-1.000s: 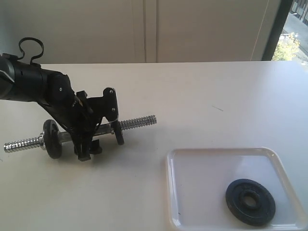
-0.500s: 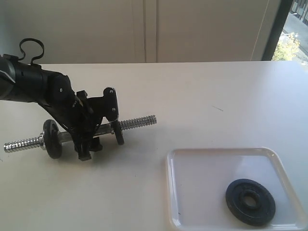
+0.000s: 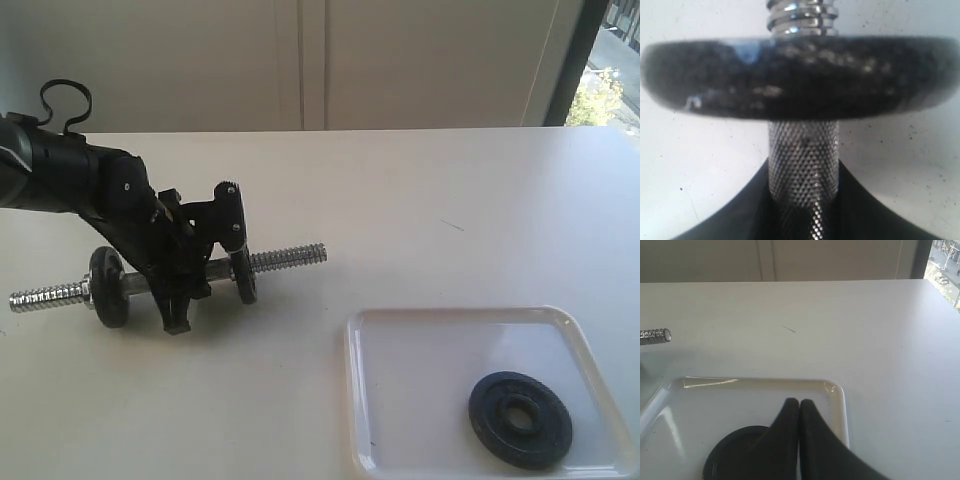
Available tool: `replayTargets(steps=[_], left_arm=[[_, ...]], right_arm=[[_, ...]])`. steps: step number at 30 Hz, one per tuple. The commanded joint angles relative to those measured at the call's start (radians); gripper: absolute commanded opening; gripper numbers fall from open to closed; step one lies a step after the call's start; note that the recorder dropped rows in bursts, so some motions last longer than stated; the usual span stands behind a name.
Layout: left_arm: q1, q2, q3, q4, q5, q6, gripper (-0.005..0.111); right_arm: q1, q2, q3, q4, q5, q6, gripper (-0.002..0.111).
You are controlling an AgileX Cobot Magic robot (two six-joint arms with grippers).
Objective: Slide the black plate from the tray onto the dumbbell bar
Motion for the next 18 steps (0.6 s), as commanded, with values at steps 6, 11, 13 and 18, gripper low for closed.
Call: replayTargets(steps=[6, 11, 13, 18], left_arm=[[-0.007, -0.002, -0.002, -0.004, 0.018, -0.163, 0.0], [-0.007, -0.002, -0.002, -0.004, 0.018, -0.185, 0.0], [-0.007, -0.002, -0.002, -0.004, 0.018, -0.194, 0.0], [-0.007, -0.002, -0.002, -0.004, 0.018, -0.268, 0.0]], right_arm=[[0.001, -0.004, 0.004, 0.001, -0.004, -0.007, 0.0], [0.001, -0.004, 0.004, 0.001, -0.004, -0.007, 0.0], [0.001, -0.004, 0.004, 0.001, -0.004, -0.007, 0.0], [0.001, -0.004, 0.004, 0.001, -0.004, -0.007, 0.0]])
